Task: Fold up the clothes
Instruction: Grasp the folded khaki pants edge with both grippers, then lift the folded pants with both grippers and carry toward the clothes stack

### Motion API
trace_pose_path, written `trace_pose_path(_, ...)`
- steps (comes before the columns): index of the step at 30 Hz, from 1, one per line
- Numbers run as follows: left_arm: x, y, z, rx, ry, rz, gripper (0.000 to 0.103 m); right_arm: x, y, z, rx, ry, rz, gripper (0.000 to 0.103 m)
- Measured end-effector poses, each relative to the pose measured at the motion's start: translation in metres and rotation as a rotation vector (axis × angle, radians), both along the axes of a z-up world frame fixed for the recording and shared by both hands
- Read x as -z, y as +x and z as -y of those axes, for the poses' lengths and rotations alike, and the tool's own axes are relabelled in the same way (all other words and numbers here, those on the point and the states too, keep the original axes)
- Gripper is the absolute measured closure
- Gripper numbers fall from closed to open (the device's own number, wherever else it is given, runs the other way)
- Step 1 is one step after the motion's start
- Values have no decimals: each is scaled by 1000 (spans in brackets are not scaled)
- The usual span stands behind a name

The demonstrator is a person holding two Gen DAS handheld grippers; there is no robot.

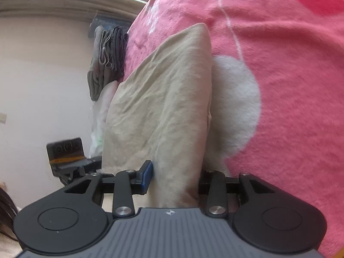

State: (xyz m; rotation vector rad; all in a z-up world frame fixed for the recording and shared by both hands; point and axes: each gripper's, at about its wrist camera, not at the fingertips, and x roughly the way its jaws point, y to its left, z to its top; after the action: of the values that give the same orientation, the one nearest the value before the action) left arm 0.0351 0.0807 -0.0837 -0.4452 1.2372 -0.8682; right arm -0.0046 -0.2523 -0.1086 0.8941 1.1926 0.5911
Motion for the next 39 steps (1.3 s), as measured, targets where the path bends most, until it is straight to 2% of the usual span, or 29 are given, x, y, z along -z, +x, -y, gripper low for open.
trace_pose_path(4, -1, -1, 7, -18, 12, 7, 19, 7, 3, -7, 10, 19, 7, 67)
trace_pose_path(6, -4, -3, 11, -20, 32, 23, 20, 4, 7, -16, -8, -9, 34, 68)
trace_pose_path(9, -8, -7, 10, -36, 56, 43, 28, -7, 7, -24, -37, -76, 80, 70)
trace_pose_path(11, -8, -7, 6, -63, 51, 33, 37, -11, 5, -26, -33, -92, 94, 72)
trace_pose_path(14, -7, -7, -2, -101, 34, 7, 44, -16, 2, -28, -23, -104, 108, 75)
trace_pose_path(26, -19, -15, -7, -116, 14, 2, 51, -34, 6, -34, -18, -116, 157, 79)
trace_pose_path(39, -35, -21, -6, -125, -26, 33, 51, -48, 5, -45, -36, -146, 193, 80)
